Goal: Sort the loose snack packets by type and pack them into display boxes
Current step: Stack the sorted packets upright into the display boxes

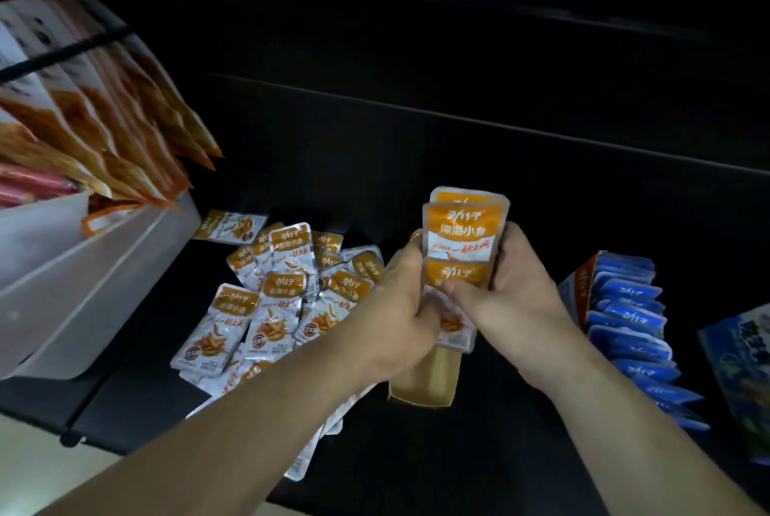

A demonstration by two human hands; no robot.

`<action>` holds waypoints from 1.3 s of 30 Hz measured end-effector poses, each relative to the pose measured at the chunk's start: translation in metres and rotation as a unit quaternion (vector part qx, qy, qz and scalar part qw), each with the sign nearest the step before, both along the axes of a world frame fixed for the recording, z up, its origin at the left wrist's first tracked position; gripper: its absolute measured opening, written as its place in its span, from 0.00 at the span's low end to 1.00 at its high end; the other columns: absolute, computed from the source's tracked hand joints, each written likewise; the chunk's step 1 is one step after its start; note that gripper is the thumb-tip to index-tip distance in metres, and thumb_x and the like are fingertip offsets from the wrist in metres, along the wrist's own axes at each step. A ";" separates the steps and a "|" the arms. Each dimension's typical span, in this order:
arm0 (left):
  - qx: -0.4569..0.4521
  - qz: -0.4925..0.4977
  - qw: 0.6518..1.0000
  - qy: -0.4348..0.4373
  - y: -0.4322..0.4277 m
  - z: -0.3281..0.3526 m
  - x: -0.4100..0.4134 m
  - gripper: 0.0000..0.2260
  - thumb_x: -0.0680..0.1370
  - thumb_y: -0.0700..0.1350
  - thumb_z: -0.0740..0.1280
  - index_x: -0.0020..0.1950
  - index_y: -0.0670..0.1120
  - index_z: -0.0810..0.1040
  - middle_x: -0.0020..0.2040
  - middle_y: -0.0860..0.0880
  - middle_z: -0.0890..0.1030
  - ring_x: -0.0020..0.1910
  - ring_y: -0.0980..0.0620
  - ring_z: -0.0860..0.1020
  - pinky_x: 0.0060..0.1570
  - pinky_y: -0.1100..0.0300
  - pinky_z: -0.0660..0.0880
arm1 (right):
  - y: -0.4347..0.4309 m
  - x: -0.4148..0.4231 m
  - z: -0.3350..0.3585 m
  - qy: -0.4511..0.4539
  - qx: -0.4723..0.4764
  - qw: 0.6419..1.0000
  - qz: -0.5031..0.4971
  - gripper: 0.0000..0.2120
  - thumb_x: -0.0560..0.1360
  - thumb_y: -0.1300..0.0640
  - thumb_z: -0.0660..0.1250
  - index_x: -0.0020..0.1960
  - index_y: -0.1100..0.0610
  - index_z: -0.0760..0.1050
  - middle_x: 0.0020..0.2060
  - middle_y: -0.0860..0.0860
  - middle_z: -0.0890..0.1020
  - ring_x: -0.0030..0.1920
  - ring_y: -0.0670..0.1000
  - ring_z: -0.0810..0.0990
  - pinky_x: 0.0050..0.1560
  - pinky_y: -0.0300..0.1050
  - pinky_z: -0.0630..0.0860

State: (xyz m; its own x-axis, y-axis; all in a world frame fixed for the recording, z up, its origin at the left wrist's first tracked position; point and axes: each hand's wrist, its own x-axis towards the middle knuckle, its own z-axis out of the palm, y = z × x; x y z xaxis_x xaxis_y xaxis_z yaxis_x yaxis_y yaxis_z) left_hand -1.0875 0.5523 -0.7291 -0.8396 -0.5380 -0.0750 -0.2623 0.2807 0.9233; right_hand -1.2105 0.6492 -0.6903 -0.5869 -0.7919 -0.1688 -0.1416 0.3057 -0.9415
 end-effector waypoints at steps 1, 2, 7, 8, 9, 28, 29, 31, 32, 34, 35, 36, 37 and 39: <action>-0.037 -0.003 0.999 -0.014 0.001 -0.003 0.001 0.26 0.80 0.39 0.62 0.75 0.59 0.67 0.68 0.56 0.76 0.68 0.58 0.75 0.68 0.51 0.75 | 0.000 -0.003 -0.005 0.021 0.009 1.000 -0.012 0.27 0.73 0.64 0.77 0.55 0.35 0.73 0.50 0.37 0.84 0.52 0.37 0.83 0.54 0.42 0.81; -0.088 0.019 0.996 -0.023 0.002 -0.007 0.001 0.25 0.79 0.41 0.62 0.76 0.57 0.68 0.68 0.56 0.76 0.67 0.58 0.73 0.68 0.52 0.74 | 0.001 -0.004 -0.011 0.028 0.009 0.999 -0.029 0.26 0.73 0.66 0.76 0.55 0.36 0.74 0.49 0.36 0.84 0.50 0.36 0.83 0.53 0.42 0.81; -0.118 0.118 0.984 -0.061 0.007 -0.032 0.009 0.25 0.79 0.49 0.69 0.76 0.58 0.69 0.63 0.60 0.75 0.63 0.57 0.77 0.61 0.60 0.76 | -0.007 0.001 -0.039 -0.010 -0.041 0.990 -0.137 0.27 0.73 0.69 0.74 0.55 0.37 0.74 0.47 0.37 0.85 0.50 0.40 0.85 0.52 0.50 0.84; -0.086 0.107 0.989 -0.059 0.008 -0.036 0.011 0.22 0.78 0.51 0.69 0.72 0.59 0.72 0.59 0.61 0.79 0.59 0.59 0.80 0.56 0.60 0.80 | -0.011 0.003 -0.041 -0.020 -0.047 0.988 -0.143 0.27 0.73 0.70 0.73 0.55 0.37 0.74 0.47 0.38 0.85 0.49 0.40 0.85 0.51 0.50 0.84; -0.072 0.103 0.991 -0.055 0.009 -0.039 0.013 0.19 0.77 0.54 0.68 0.68 0.59 0.75 0.55 0.60 0.83 0.54 0.61 0.82 0.51 0.60 0.81 | -0.014 0.003 -0.041 -0.018 -0.049 0.989 -0.141 0.27 0.73 0.70 0.73 0.55 0.37 0.73 0.47 0.36 0.85 0.48 0.39 0.85 0.50 0.47 0.83; -0.056 0.141 0.988 -0.031 0.015 -0.058 0.039 0.29 0.75 0.51 0.71 0.75 0.62 0.68 0.67 0.63 0.75 0.63 0.62 0.76 0.58 0.59 0.78 | 0.006 -0.005 -0.073 0.135 0.020 0.990 -0.026 0.50 0.70 0.57 0.81 0.78 0.34 0.54 0.71 0.35 0.65 0.71 0.40 0.69 0.70 0.46 0.73; -0.057 0.154 0.986 -0.018 0.013 -0.056 0.035 0.30 0.75 0.55 0.70 0.76 0.62 0.67 0.68 0.64 0.73 0.65 0.62 0.75 0.59 0.59 0.77 | 0.006 -0.004 -0.074 0.132 0.018 0.991 -0.013 0.51 0.70 0.57 0.80 0.80 0.34 0.52 0.72 0.35 0.66 0.73 0.40 0.68 0.72 0.47 0.71; -0.079 0.177 0.981 0.023 0.006 -0.050 0.025 0.25 0.77 0.55 0.71 0.74 0.60 0.71 0.64 0.63 0.75 0.62 0.62 0.77 0.56 0.61 0.78 | 0.005 -0.005 -0.077 0.103 0.010 0.995 -0.013 0.49 0.72 0.58 0.80 0.81 0.37 0.54 0.71 0.36 0.72 0.72 0.37 0.70 0.74 0.47 0.71; -0.102 0.188 0.976 0.040 0.002 -0.047 0.020 0.20 0.79 0.51 0.71 0.71 0.58 0.76 0.61 0.61 0.77 0.59 0.62 0.78 0.54 0.63 0.78 | 0.005 -0.006 -0.078 0.089 0.006 0.996 -0.017 0.47 0.72 0.58 0.79 0.81 0.39 0.56 0.68 0.37 0.75 0.69 0.37 0.72 0.73 0.47 0.73; -0.135 0.201 0.968 0.062 -0.005 -0.045 0.010 0.12 0.80 0.45 0.71 0.64 0.52 0.82 0.54 0.58 0.81 0.54 0.61 0.80 0.52 0.63 0.78 | 0.005 -0.008 -0.081 0.075 -0.001 0.997 -0.026 0.43 0.72 0.58 0.80 0.79 0.42 0.61 0.64 0.39 0.79 0.66 0.37 0.76 0.69 0.46 0.76; -0.134 0.206 0.967 0.066 -0.007 -0.046 0.005 0.11 0.80 0.43 0.71 0.61 0.51 0.83 0.53 0.57 0.82 0.53 0.60 0.81 0.52 0.63 0.79 | 0.005 -0.009 -0.081 0.067 -0.007 0.997 -0.033 0.42 0.72 0.58 0.80 0.78 0.44 0.64 0.62 0.40 0.80 0.64 0.37 0.78 0.67 0.44 0.77; -0.127 0.209 0.968 0.065 -0.009 -0.048 0.001 0.10 0.80 0.42 0.71 0.60 0.51 0.83 0.53 0.57 0.83 0.52 0.60 0.81 0.53 0.62 0.79 | 0.005 -0.011 -0.082 0.064 -0.012 0.997 -0.037 0.39 0.72 0.58 0.80 0.77 0.45 0.66 0.60 0.40 0.81 0.62 0.36 0.79 0.64 0.41 0.78; -0.120 0.212 0.968 0.063 -0.010 -0.050 -0.002 0.09 0.80 0.43 0.71 0.60 0.51 0.82 0.53 0.57 0.83 0.52 0.61 0.81 0.53 0.62 0.79 | 0.005 -0.012 -0.082 0.067 -0.015 0.997 -0.037 0.37 0.72 0.58 0.80 0.76 0.47 0.68 0.58 0.40 0.82 0.60 0.35 0.79 0.61 0.36 0.79; -0.100 0.223 0.968 0.058 -0.007 -0.051 -0.002 0.10 0.81 0.46 0.71 0.62 0.53 0.81 0.54 0.59 0.82 0.54 0.63 0.79 0.52 0.65 0.78 | 0.007 -0.014 -0.082 0.083 -0.015 0.996 -0.035 0.33 0.72 0.57 0.79 0.73 0.47 0.72 0.55 0.39 0.83 0.58 0.34 0.80 0.55 0.29 0.77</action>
State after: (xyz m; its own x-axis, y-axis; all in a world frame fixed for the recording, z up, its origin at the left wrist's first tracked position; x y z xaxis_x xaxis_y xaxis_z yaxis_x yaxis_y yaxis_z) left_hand -1.0898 0.5451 -0.7797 -0.5177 -0.8423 0.1499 -0.2960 0.3407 0.8924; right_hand -1.2247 0.6557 -0.7721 -0.6582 -0.7517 -0.0418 -0.2756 0.2923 -0.9158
